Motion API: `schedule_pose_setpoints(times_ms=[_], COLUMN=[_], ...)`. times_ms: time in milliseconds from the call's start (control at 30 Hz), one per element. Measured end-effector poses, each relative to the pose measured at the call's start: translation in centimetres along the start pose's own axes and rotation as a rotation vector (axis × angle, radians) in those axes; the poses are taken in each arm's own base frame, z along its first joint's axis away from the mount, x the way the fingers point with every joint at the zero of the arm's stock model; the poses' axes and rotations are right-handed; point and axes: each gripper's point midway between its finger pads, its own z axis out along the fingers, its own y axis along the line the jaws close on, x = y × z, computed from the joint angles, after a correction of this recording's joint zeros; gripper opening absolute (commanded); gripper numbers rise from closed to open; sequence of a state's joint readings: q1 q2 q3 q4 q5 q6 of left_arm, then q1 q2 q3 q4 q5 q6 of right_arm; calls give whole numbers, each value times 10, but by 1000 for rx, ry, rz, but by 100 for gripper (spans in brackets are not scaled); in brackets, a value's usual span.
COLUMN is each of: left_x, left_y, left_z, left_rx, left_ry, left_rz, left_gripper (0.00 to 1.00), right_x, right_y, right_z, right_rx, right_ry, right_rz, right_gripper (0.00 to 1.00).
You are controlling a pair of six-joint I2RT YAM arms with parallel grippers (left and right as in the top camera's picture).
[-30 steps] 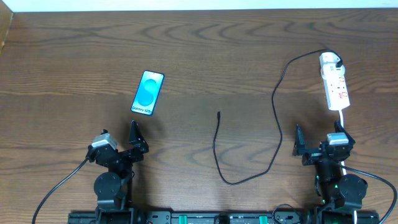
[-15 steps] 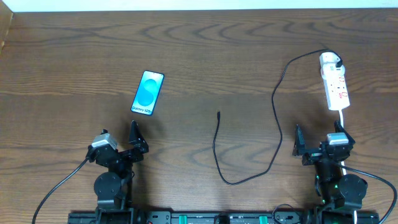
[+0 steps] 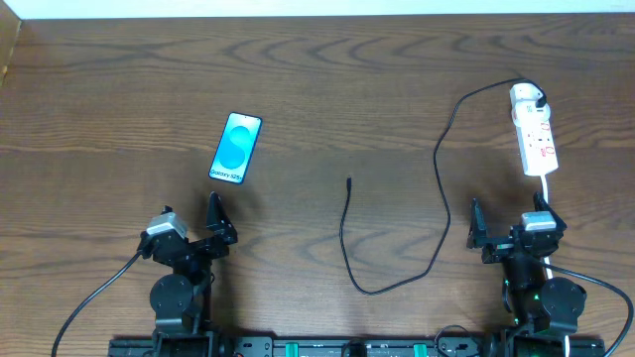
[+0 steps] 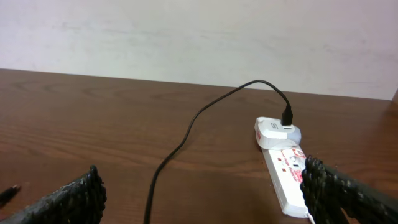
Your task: Plug charger to phone and switch on socket
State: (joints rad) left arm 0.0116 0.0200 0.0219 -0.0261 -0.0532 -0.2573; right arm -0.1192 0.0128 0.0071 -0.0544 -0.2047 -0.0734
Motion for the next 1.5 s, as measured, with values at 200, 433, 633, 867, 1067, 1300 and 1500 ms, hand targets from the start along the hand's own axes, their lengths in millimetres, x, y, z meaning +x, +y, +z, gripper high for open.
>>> schedule_pose_setpoints(times_ms=[200,433,633,867,1067,1300,1500], left_x=[-1,-20,-52,-81,-100,-105,-104], left_y=[0,-6,-17,-30,-41,-48,-52], left_z=[-1,-4,3,27,60,95,117], left_rx=[-2,-16,-29,-60,-83,-113,-142], left_ry=[13,50,98,211,338,535,727], left_rz=[49,104,117,133,182,243,272], left_gripper=[91,91,91,91,91,91,91], right_x=[0,0,0,0,0,0,0], right_y=[0,0,0,0,0,-1,-1], right_z=[0,0,0,0,0,0,0], right_rx=[0,0,0,1,3,4,4], right_ry=[0,0,0,1,1,1,1], right_rz=[0,0,0,0,0,0,0], right_gripper=[99,99,99,99,99,99,99])
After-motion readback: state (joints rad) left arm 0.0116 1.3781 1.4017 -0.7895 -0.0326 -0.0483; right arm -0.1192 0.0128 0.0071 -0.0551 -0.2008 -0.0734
